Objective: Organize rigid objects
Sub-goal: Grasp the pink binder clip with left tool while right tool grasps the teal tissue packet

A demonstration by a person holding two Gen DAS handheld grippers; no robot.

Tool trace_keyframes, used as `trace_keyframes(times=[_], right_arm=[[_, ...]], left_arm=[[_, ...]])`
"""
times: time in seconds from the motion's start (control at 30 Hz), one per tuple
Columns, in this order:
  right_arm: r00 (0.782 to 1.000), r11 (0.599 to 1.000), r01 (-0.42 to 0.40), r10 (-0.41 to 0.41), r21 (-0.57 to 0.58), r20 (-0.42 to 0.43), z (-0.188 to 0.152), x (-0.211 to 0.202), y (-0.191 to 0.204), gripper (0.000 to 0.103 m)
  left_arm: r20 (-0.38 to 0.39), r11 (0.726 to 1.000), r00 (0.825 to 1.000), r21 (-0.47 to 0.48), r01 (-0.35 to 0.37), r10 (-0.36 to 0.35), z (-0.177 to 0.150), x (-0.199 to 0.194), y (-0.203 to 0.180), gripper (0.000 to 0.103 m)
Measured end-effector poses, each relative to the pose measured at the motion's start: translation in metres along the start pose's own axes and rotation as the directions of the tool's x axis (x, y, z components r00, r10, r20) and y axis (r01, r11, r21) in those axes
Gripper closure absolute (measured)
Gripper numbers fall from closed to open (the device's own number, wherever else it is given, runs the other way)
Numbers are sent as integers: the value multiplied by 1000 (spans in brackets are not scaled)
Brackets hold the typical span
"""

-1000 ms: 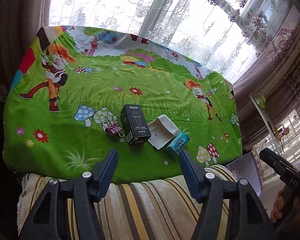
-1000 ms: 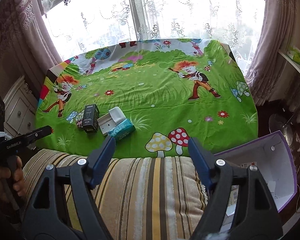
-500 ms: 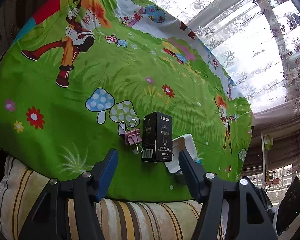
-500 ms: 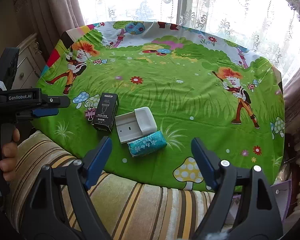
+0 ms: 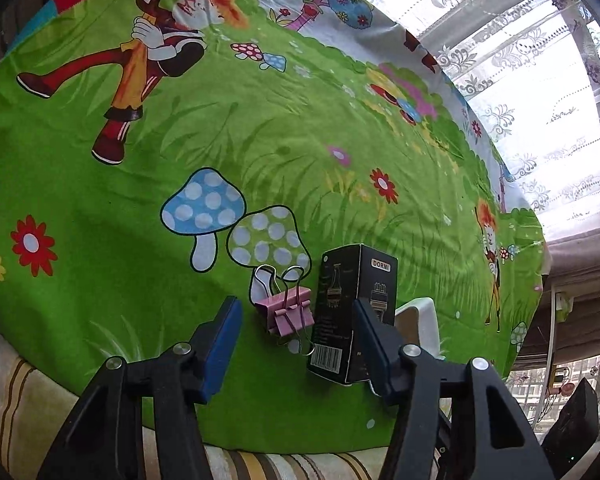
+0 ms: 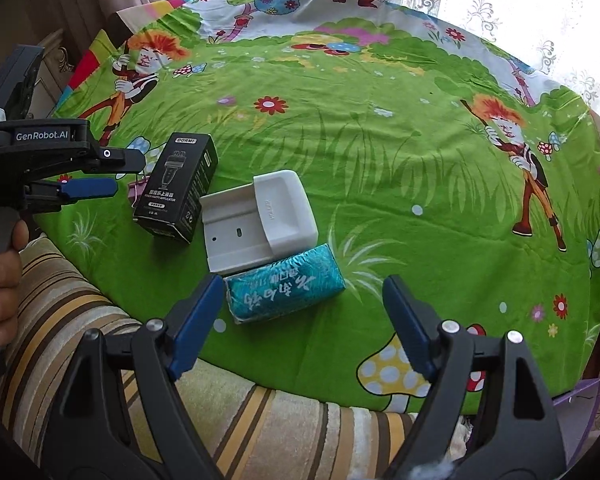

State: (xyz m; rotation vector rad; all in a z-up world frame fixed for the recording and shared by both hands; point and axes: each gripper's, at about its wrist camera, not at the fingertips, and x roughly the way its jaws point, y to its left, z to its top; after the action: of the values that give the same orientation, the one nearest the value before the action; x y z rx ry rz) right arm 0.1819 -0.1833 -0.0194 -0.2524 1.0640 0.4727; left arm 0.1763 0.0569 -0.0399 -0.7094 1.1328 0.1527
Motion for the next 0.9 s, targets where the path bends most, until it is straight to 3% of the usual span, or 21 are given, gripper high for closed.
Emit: trace_keyframes(times=[0.33,0.47,0.9], right_arm=[[998,998,-47,45,-50,-51,3,23,4,19],[996,997,-54,50,-53,-77,3,31,5,19],[996,997,-64,62,-33,-61,-5,29,2,24]], left_arm=[[7,992,996,91,-91,91,-5,20,-11,54],[18,983,994,142,-113,112,-10,21,-16,65],[62,988,996,135,-69,61,-20,9,-8,66]])
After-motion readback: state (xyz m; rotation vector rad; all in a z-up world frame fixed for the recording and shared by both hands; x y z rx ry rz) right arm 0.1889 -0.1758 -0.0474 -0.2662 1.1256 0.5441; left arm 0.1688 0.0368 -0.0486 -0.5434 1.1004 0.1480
